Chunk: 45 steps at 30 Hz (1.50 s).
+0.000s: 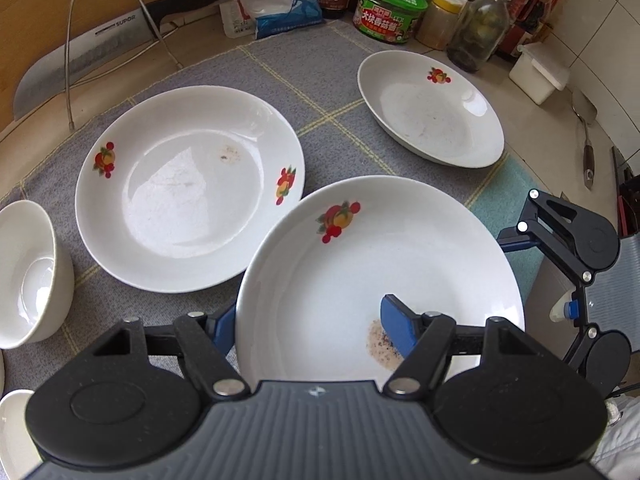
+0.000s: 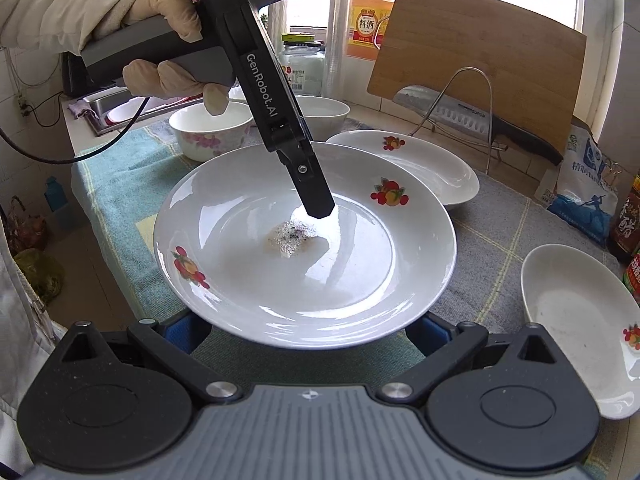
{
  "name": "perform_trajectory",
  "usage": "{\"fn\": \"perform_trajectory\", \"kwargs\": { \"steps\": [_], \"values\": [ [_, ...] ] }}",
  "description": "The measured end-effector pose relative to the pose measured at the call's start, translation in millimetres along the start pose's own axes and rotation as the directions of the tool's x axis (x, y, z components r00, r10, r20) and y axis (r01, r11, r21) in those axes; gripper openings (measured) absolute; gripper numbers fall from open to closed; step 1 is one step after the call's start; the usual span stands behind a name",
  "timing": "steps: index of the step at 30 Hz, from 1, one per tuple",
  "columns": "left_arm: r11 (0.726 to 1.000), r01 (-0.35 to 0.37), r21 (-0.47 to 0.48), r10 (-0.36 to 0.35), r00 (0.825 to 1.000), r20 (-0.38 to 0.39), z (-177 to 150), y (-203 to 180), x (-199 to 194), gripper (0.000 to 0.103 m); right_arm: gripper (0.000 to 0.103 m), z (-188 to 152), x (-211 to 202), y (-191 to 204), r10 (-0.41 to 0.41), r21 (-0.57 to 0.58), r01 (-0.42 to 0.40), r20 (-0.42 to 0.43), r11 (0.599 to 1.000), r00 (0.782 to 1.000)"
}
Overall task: Organize plates and bowls
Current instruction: 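Carry the stained plate with the left tool toward the placed plate, then lower the stained plate onto the placed plate and open the left tool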
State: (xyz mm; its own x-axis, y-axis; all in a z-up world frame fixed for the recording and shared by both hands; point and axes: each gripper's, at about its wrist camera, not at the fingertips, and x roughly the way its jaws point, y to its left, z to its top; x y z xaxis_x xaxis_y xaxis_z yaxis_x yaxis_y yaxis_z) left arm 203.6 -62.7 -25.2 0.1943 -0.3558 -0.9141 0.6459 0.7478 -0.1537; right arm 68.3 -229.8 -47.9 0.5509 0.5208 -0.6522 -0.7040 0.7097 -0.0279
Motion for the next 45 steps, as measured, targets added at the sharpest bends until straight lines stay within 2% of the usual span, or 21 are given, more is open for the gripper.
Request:
{"fn": "perform_trajectory", "kwargs": {
  "steps": [12,23,32,45],
  "values": [
    [0.994,0.042,0.099,-0.044,0.999,0.019,66.0,-34.2,27.9,0.071,0.103,-12.5,-24.9,-47.0,-0.109,0.048,0.109,0.000,0.993,0.994],
    [0.978,0.078,0.192,-0.083,0.996,0.019,120.9,-72.1,57.3,0.071,0.103,-30.8,-48.3,-90.7,-0.193,0.102,0.193,-0.010,0.976,0.981],
    [0.967,0.097,0.235,-0.100,0.995,0.001,148.0,-87.4,83.8,0.071,0.103,-43.5,-53.9,-114.1,-0.226,0.144,0.228,-0.027,0.963,0.974],
    [0.959,0.121,0.255,-0.120,0.993,-0.020,170.0,-96.1,110.5,0.071,0.103,-51.7,-55.6,-136.1,-0.234,0.215,0.240,-0.054,0.946,0.971]
  ]
}}
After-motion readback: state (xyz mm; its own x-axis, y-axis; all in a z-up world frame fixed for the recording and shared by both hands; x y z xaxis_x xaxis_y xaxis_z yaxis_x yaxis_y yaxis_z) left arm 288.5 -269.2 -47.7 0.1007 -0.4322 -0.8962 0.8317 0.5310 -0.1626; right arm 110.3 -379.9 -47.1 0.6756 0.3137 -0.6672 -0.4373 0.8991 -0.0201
